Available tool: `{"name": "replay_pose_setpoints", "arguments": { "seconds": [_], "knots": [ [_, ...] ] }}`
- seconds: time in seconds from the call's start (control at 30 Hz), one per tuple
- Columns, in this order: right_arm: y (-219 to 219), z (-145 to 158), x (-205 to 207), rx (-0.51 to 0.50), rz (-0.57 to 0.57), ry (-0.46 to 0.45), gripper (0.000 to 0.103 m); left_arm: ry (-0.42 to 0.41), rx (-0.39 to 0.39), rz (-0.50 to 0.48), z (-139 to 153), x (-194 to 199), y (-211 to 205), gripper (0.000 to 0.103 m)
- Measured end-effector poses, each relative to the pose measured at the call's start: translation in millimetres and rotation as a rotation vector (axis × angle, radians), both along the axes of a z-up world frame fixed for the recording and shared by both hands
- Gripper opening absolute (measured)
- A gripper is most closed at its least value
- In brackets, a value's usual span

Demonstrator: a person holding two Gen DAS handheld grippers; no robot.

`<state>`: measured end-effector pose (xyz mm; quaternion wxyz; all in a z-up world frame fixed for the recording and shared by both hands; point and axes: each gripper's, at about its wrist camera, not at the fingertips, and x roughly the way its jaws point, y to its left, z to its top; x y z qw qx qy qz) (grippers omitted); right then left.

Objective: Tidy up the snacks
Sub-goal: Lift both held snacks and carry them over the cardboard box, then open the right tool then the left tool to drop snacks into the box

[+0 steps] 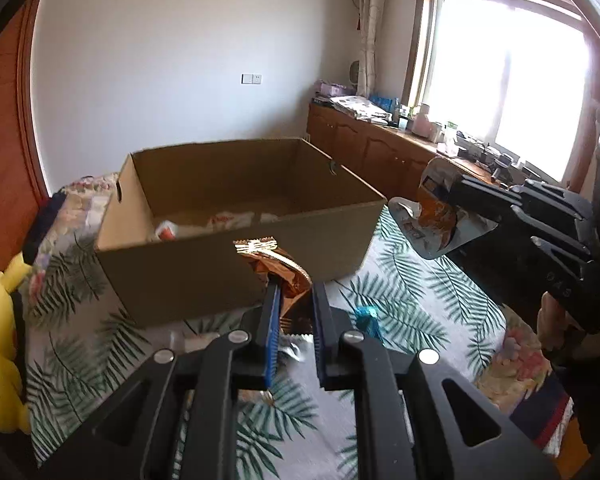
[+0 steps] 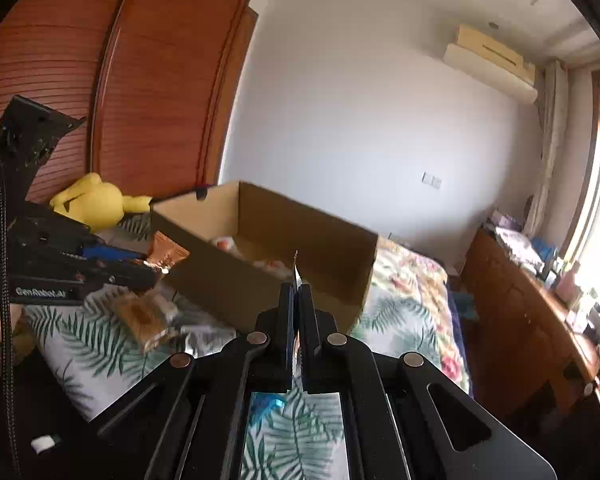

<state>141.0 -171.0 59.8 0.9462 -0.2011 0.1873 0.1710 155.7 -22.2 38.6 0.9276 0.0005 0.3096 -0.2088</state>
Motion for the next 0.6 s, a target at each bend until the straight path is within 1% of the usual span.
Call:
{"name": "replay_pose_setpoints", "arguments": {
  "seconds": [0.13,0.23,0.37,0.5,0.6],
  "knots": [
    [13,6,14,-0.016,0.010,-0.016,0.000,-0.025,0.039,0.024,10,15,1,0.012],
    [21,10,23,-0.034,0.016,-0.029,0.000,-0.032,0.053,0.038,16,24,2,0.012],
    [28,14,33,-0.029,0.016,-0.040,0.000,-0.038,0.067,0.052,23,37,4,0.012],
    [33,16,46,-0.029,0.016,-0.039,0.000,-0.031,0.070,0.067,27,53,6,0.012],
    [38,15,57,-0.035,0.009,-0.033,0.000,-0.036,0.099,0.091,24,64,6,0.012]
  ]
}}
